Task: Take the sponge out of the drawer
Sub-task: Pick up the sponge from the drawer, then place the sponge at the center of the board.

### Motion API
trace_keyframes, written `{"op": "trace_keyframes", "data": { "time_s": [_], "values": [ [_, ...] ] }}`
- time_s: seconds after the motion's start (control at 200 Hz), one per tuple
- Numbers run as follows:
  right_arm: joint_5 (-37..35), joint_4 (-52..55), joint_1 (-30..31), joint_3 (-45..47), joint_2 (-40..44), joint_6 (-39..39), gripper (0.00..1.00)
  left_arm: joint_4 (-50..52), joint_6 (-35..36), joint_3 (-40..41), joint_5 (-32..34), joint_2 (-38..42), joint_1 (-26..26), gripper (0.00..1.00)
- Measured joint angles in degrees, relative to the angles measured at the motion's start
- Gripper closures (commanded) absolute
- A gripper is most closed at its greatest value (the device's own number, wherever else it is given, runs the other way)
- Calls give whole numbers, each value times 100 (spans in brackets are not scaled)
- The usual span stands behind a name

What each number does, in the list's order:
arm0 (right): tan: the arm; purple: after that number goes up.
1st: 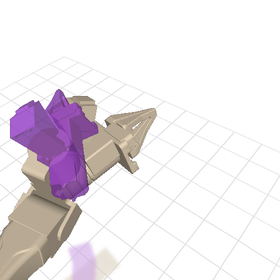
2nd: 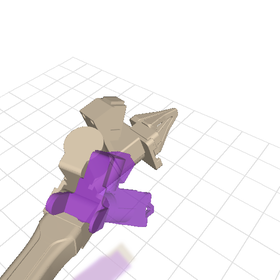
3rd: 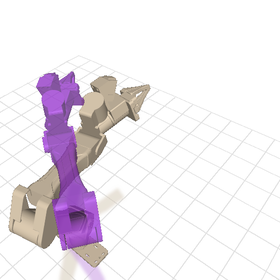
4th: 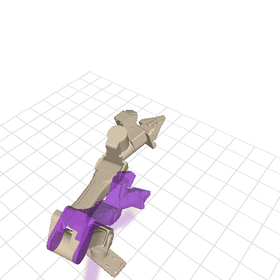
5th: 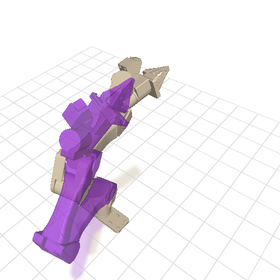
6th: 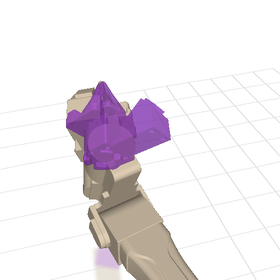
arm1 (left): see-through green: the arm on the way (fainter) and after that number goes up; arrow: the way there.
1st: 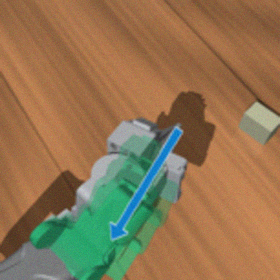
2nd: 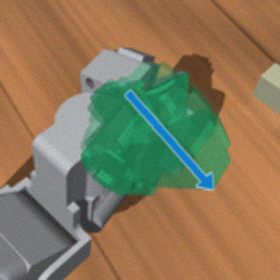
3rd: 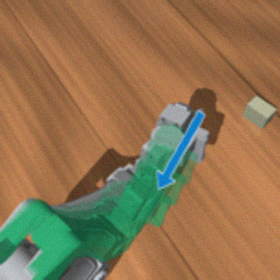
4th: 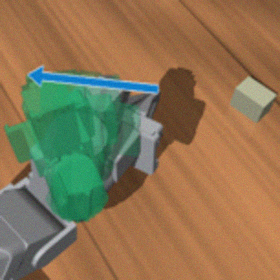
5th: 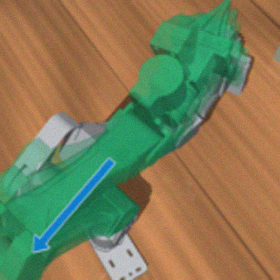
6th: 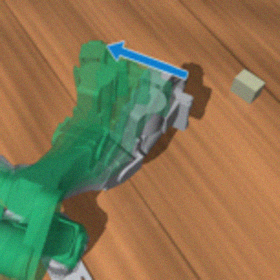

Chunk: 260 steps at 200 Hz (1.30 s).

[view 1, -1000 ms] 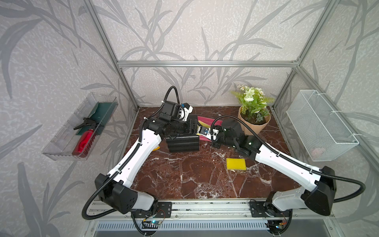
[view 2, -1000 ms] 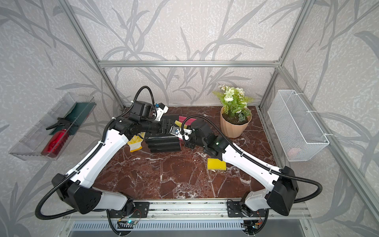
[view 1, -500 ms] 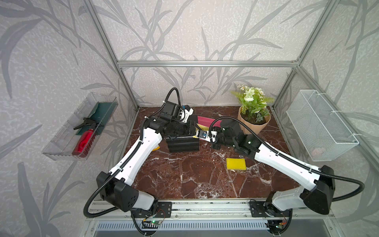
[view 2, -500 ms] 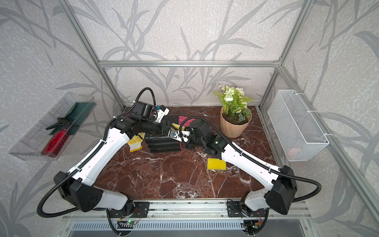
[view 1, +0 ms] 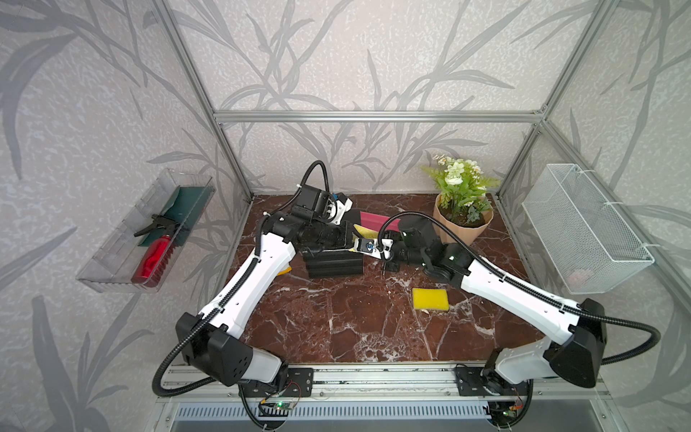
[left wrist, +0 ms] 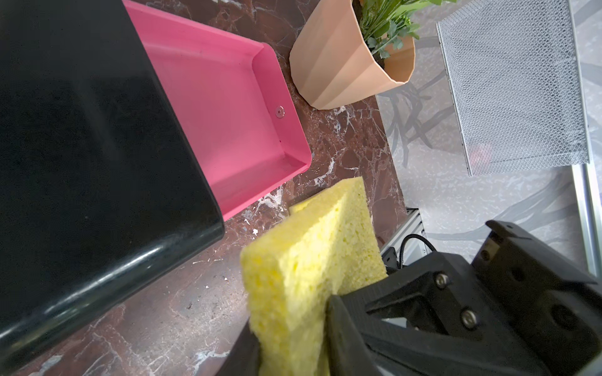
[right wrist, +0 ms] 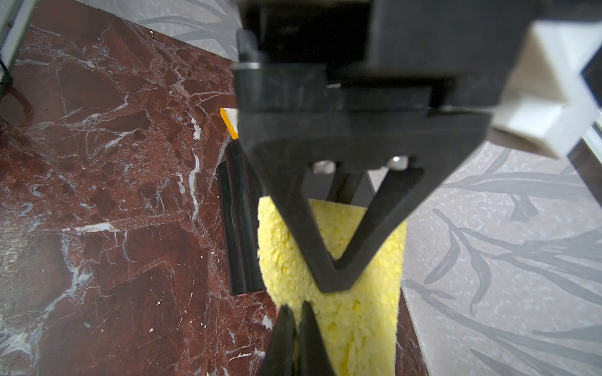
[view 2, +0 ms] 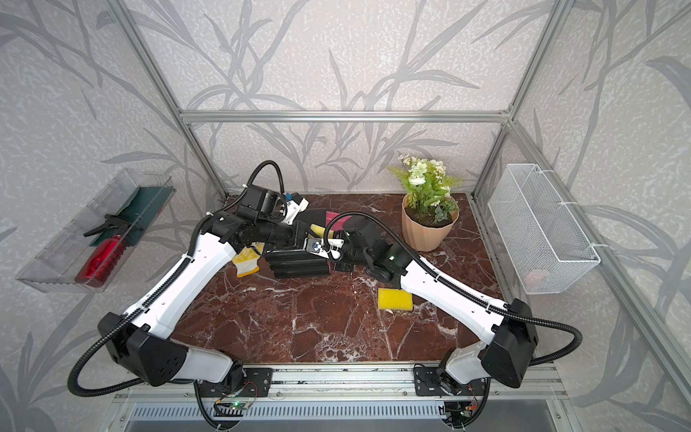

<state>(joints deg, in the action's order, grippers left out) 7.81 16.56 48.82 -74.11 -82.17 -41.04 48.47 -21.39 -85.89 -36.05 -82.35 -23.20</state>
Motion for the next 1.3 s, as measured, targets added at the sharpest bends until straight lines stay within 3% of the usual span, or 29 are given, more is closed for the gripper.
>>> {"op": "trace_keyframes", "data": {
  "time_s": [0.13,0.245,0.385,0.6,0.72,1.03,1.3],
  "values": [
    [0,31,0,-2,-4,-31,94,37,17,0,42,-4,0,77],
    [-7,55,15,-9,-39,-59,92,52,50,2,52,-4,0,100],
    [-72,55,26,-9,-52,33,80,13,59,79,66,-4,0,100],
    [-590,-151,28,-9,-52,413,45,-111,-31,240,138,7,0,100],
    [-857,-409,37,90,-2,699,31,-223,-114,341,219,70,-4,100],
    [-1285,-940,37,960,776,1644,11,-844,-584,1213,455,706,-205,100],
    [-1648,-1187,37,1652,1705,2677,1,-1484,-966,2059,1064,1263,-973,100]
  ]
}}
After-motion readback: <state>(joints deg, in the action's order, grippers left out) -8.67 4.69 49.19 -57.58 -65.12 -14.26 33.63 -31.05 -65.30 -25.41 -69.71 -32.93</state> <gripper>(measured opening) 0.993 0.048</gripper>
